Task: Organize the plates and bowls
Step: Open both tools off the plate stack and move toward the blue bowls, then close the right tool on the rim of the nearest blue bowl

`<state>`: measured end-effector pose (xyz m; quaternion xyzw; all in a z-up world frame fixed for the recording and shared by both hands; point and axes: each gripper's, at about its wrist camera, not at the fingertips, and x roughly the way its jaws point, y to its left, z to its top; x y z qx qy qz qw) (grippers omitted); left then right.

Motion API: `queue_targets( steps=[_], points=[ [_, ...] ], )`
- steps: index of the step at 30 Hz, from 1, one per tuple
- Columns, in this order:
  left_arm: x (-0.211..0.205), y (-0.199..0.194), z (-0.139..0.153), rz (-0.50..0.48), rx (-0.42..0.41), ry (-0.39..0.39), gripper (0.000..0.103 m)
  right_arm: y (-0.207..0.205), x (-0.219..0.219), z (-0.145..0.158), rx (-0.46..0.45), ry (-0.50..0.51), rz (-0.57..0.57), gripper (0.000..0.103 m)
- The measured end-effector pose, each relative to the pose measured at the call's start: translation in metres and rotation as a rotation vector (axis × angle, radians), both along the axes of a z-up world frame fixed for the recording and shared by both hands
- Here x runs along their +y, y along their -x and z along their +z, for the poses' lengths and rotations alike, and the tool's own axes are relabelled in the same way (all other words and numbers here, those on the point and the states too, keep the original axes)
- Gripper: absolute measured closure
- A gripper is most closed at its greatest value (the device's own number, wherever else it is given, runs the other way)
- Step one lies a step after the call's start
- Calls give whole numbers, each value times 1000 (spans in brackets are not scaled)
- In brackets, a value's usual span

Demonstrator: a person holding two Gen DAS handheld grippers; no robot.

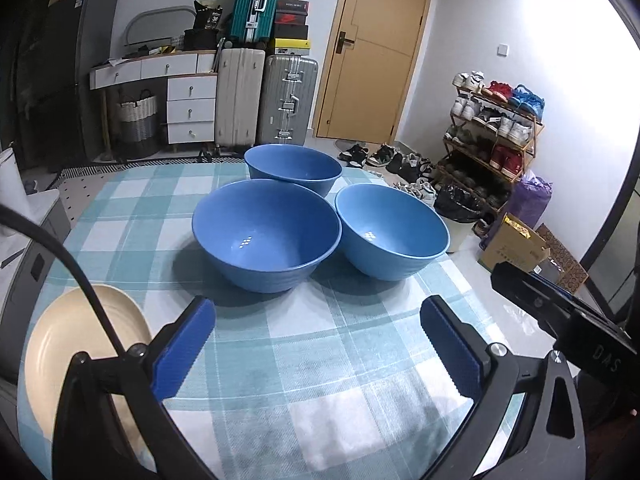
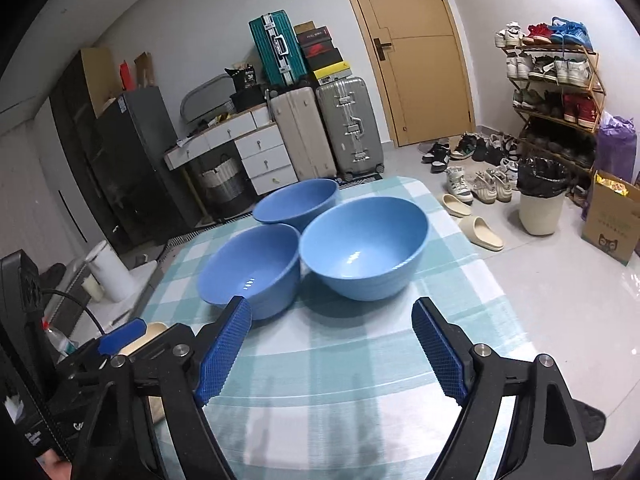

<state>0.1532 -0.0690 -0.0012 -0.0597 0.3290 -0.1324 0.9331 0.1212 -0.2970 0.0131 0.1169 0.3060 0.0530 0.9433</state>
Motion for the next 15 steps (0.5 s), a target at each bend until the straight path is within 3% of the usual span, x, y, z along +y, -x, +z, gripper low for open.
queue_targets(
  steps=[4, 15],
  points=[
    [-11, -6, -7, 2, 39, -64, 0, -5, -12, -8, 0, 0, -3, 19],
    [19, -11, -22, 82, 76, -38, 0, -36, 1, -23, 66, -41, 38, 19]
  ],
)
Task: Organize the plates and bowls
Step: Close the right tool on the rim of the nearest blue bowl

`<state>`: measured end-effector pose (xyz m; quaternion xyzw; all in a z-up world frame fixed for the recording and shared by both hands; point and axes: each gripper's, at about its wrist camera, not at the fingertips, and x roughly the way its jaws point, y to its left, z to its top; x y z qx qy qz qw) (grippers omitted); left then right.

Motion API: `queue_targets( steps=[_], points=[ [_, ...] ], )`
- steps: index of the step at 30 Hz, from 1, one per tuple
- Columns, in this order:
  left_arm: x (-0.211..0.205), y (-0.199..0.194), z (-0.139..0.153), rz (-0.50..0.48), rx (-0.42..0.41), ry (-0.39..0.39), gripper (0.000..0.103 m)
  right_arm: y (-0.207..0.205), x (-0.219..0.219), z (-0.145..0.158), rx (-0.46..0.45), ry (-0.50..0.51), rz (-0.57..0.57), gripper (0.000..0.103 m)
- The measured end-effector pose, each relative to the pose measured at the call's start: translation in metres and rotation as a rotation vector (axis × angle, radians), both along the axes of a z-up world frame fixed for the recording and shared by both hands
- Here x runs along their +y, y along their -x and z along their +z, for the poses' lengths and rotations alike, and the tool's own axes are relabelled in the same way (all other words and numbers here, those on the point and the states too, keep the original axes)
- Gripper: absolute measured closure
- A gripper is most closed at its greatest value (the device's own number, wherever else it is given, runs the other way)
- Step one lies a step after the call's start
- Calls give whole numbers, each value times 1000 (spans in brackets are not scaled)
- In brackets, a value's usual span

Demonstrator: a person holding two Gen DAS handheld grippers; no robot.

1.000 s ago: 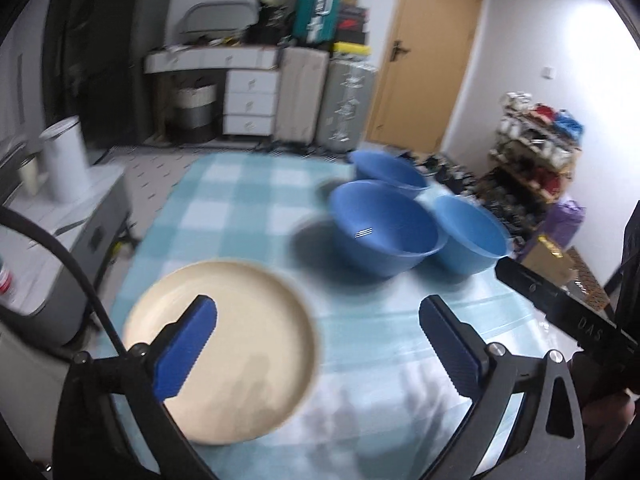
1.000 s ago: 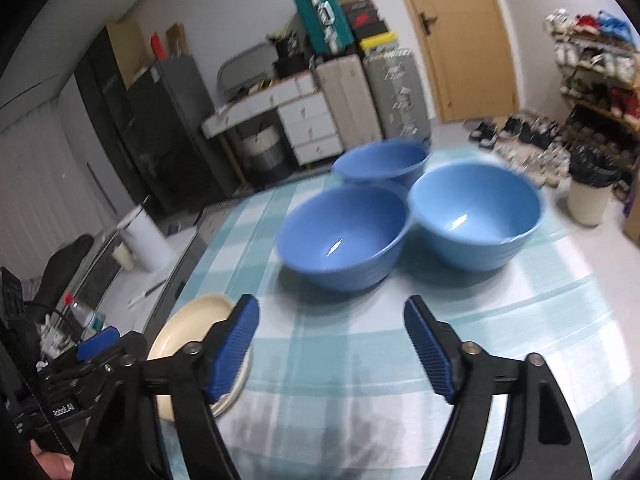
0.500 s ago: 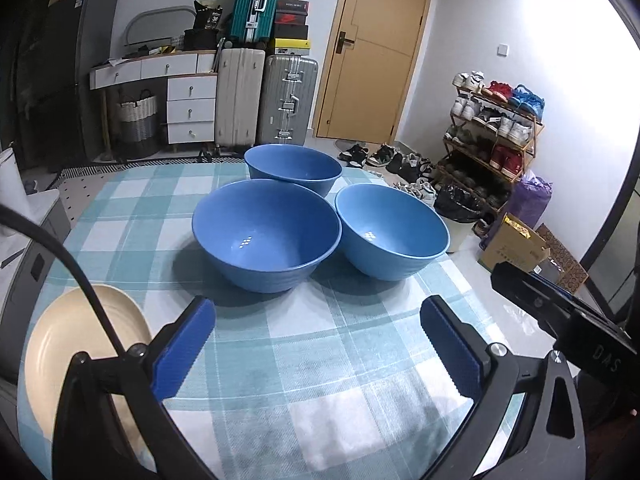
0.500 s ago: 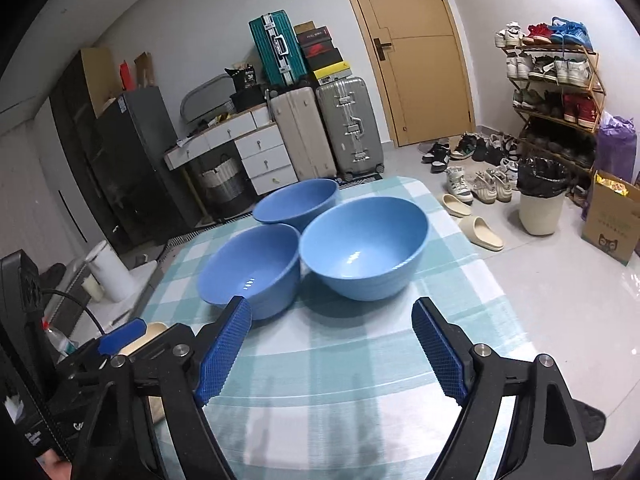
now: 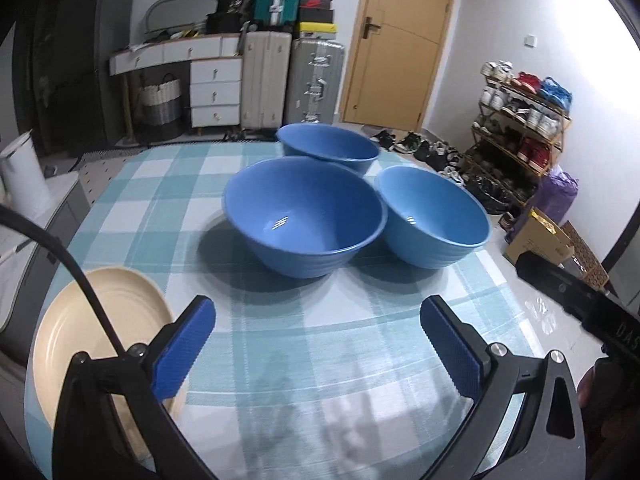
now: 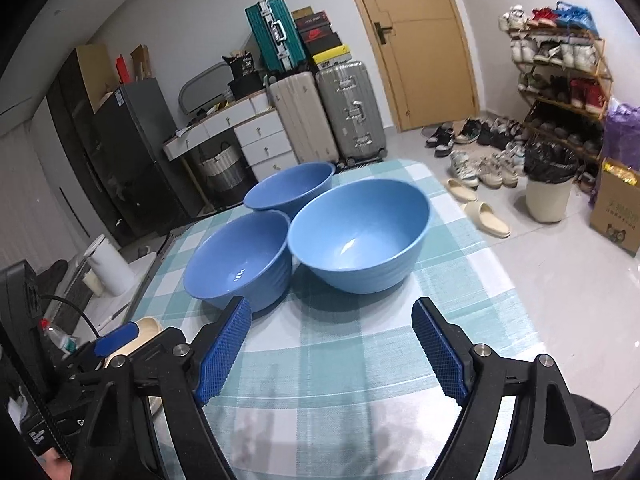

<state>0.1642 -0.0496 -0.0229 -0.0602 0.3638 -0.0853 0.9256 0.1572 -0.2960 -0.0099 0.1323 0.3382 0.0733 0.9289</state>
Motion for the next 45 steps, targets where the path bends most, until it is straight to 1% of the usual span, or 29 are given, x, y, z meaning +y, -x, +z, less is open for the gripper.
queue_targets(
  steps=[3, 5, 8, 11, 13, 15, 22, 26, 27, 31, 35, 38, 40, 42, 45],
  points=[
    [16, -1, -5, 33, 13, 14, 0, -11, 9, -3, 24, -39, 20, 19],
    [28, -1, -8, 51, 18, 38, 0, -20, 16, -6, 40, -43, 27, 19],
    [41, 0, -9, 68, 14, 51, 0, -37, 29, -14, 75, -72, 45, 24],
    [54, 1, -11, 76, 14, 57, 0, -57, 45, -23, 125, -99, 62, 34],
    [62, 1, -12, 81, 15, 64, 0, -70, 54, -29, 165, -115, 77, 49],
    [71, 0, -12, 90, 18, 77, 0, -81, 63, -37, 203, -146, 80, 54],
    [90, -3, -12, 96, 14, 99, 0, -114, 78, -53, 264, -185, 31, 55],
    [94, -6, -17, 68, 32, 150, 0, -130, 90, -57, 292, -159, 21, 57],
    [94, -6, -18, 62, 36, 156, 0, -134, 94, -59, 297, -149, 18, 59],
    [96, -10, -23, 57, 56, 176, 0, -150, 103, -66, 330, -130, -3, 60],
    [95, -13, -25, 48, 62, 171, 0, -165, 107, -75, 371, -135, -26, 62],
    [97, -15, -26, 56, 70, 175, 0, -170, 109, -77, 370, -122, -39, 63],
    [98, -17, -27, 66, 79, 174, 0, -174, 109, -80, 377, -106, -48, 71],
    [97, -20, -28, 73, 92, 171, 0, -177, 107, -82, 388, -114, -54, 75],
    [98, -22, -30, 85, 105, 166, 0, -178, 103, -82, 399, -104, -65, 87]
  ],
)
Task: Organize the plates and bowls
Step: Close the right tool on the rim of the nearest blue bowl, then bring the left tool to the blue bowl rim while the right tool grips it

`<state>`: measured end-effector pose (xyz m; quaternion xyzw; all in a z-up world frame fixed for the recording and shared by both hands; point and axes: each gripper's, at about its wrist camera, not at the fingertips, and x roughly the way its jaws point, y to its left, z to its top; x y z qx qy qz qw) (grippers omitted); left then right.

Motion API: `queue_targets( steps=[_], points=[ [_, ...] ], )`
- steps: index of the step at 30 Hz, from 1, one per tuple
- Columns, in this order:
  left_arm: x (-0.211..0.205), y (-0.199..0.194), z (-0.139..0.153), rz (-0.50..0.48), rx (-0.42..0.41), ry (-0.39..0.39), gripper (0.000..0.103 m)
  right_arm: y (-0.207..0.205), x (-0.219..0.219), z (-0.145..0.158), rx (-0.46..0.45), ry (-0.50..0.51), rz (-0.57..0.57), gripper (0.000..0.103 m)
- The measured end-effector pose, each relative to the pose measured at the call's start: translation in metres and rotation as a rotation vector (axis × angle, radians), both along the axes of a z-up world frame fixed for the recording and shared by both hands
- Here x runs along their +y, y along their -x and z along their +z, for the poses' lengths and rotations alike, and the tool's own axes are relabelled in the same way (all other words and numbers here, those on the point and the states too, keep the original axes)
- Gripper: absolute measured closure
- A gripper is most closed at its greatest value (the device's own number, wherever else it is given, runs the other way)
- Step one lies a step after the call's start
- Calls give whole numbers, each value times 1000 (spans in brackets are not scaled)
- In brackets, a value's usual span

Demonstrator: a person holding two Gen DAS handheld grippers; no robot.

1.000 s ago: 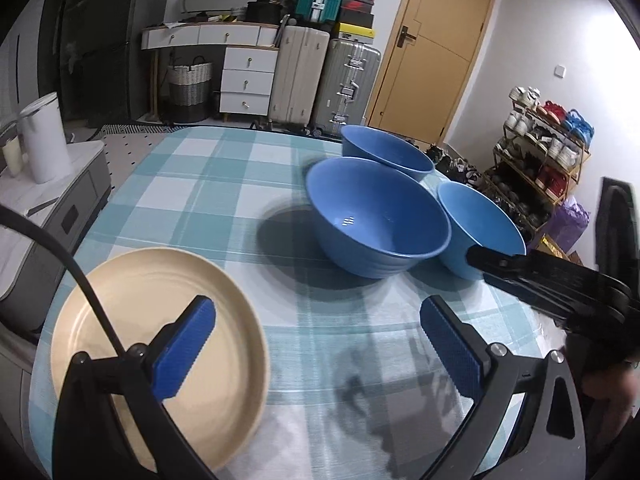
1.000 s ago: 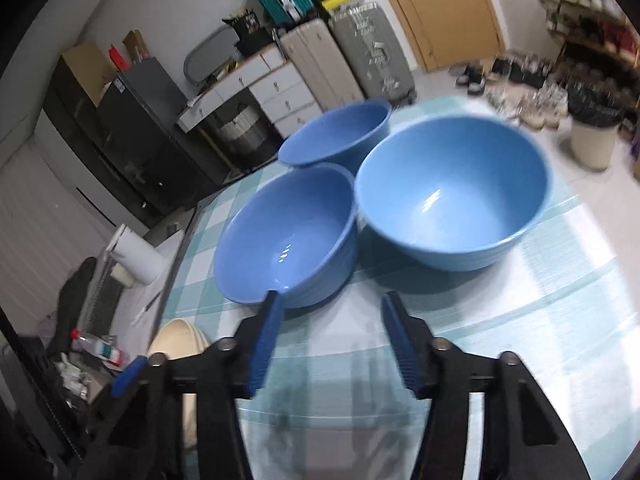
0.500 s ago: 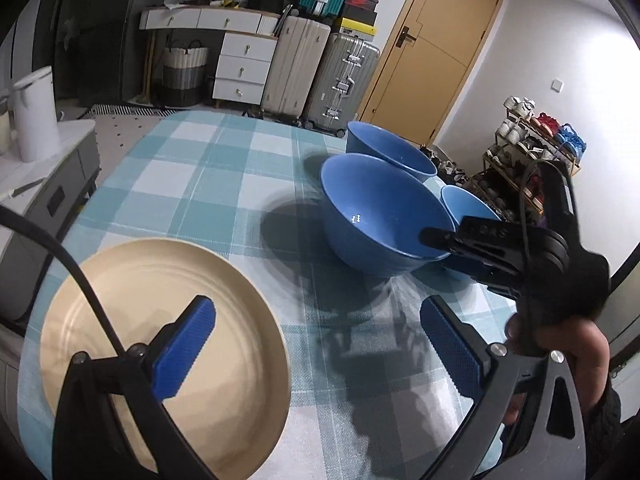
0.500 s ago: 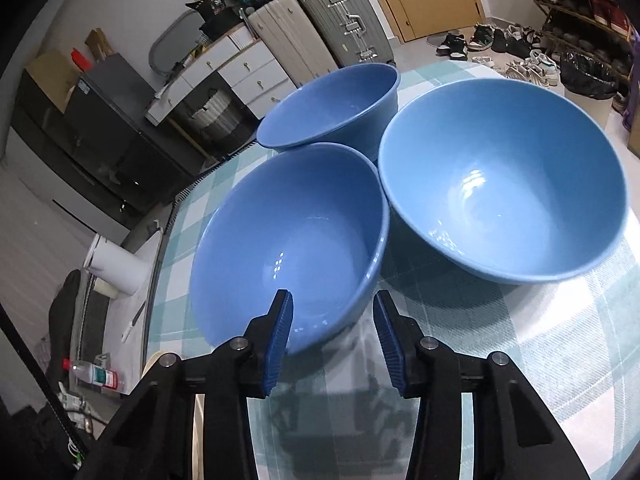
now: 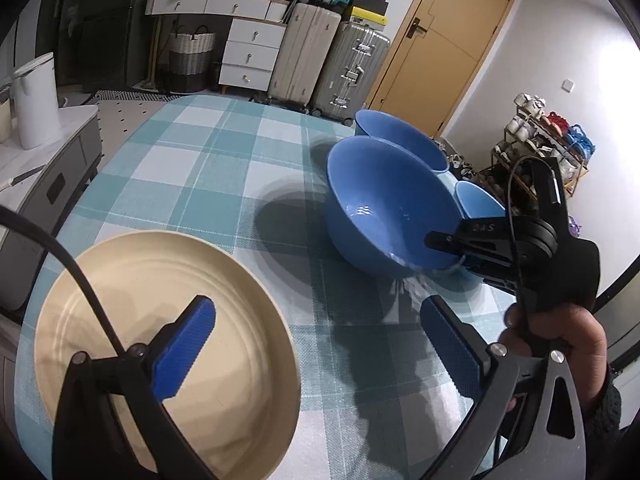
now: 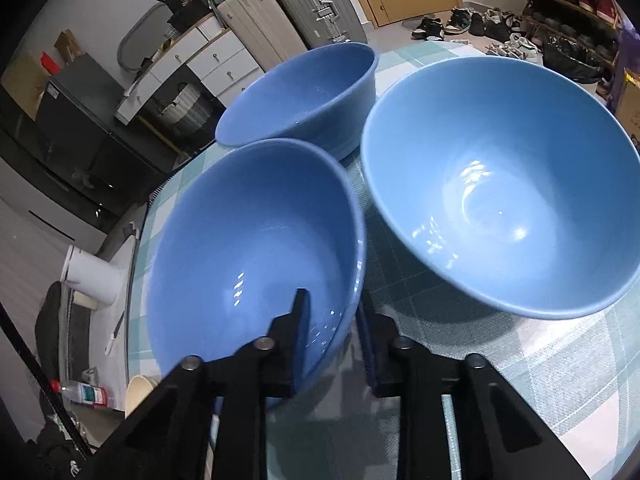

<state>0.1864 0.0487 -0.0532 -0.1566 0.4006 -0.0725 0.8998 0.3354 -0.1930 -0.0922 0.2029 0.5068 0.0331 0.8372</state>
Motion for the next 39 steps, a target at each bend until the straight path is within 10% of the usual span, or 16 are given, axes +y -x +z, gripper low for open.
queue_targets(
  steps=[39],
  points=[
    [7, -95, -20, 45, 235, 35, 0, 24, -9, 10, 51, -38, 13, 97]
  ],
)
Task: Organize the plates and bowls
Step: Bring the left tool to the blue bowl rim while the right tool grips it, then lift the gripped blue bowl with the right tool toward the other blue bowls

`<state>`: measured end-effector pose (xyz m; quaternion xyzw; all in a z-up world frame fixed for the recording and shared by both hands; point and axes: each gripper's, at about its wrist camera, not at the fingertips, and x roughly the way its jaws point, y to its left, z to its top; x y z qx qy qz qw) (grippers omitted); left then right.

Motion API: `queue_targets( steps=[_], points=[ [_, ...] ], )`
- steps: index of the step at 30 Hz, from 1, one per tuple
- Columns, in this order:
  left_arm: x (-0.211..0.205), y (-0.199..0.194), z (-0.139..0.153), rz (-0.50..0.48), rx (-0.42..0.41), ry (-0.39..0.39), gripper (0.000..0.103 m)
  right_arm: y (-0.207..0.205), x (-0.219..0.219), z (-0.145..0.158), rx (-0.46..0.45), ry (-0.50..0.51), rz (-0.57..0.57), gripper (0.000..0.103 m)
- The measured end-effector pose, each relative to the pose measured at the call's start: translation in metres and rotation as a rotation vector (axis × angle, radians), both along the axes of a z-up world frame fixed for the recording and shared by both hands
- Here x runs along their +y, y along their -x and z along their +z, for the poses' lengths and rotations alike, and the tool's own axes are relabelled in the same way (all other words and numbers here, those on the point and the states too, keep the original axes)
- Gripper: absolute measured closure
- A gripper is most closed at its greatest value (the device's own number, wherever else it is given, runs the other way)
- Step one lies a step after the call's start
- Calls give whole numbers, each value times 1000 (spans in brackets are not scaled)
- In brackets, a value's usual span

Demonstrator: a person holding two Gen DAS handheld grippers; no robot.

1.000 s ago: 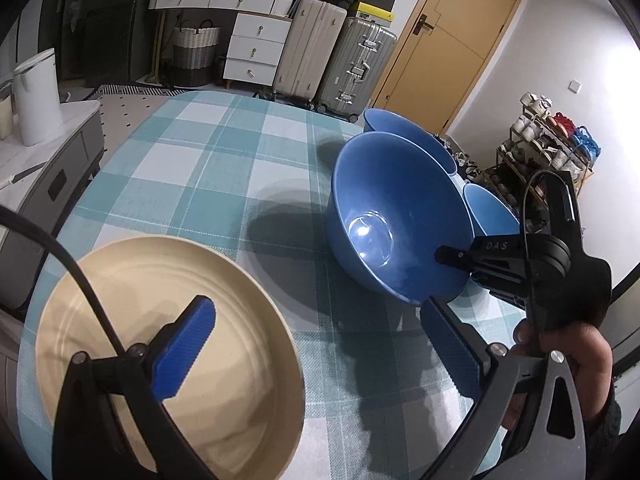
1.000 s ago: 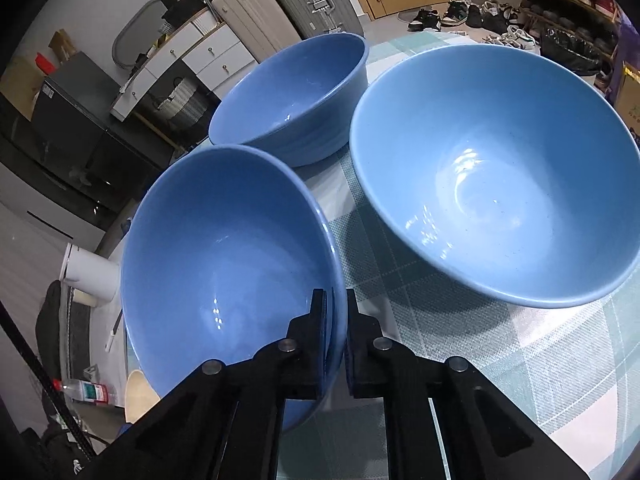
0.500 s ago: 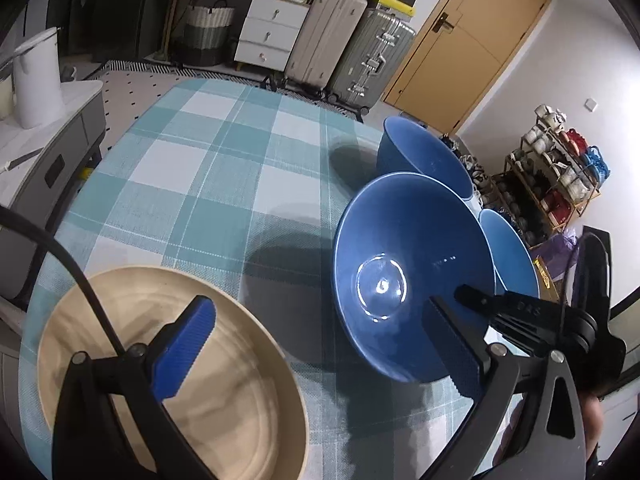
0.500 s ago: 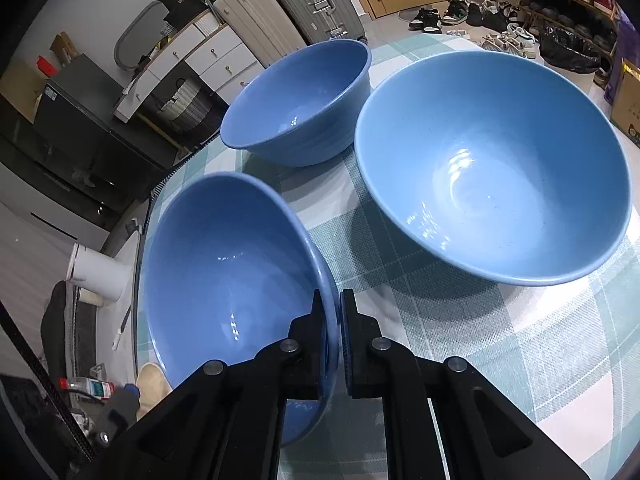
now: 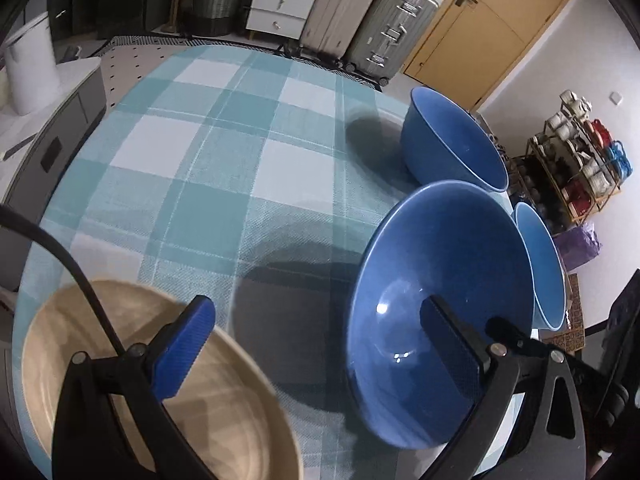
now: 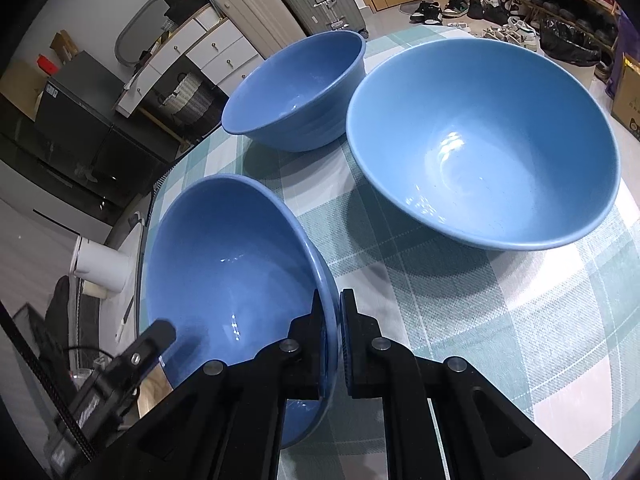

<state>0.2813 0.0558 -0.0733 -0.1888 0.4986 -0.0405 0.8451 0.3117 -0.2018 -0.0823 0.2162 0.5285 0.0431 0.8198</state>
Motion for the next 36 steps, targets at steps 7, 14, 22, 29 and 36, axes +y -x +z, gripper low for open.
queue_targets(
  steps=[7, 14, 22, 29, 36],
  points=[
    [-17, -9, 3, -46, 0, -34, 2, 9, 0, 2, -1, 9, 24, 97],
    [-36, -3, 0, -120, 22, -55, 8, 16, -3, 1, 17, 18, 43, 97],
    [-62, 19, 1, -201, 29, -69, 12, 43, -12, 2, 33, 14, 57, 97],
    [-86, 39, -3, -246, 36, -93, 12, 71, -33, 9, 26, 7, 33, 97],
    [-109, 59, -2, -294, 35, -95, 12, 99, -64, 9, 34, -1, -18, 96]
  ],
)
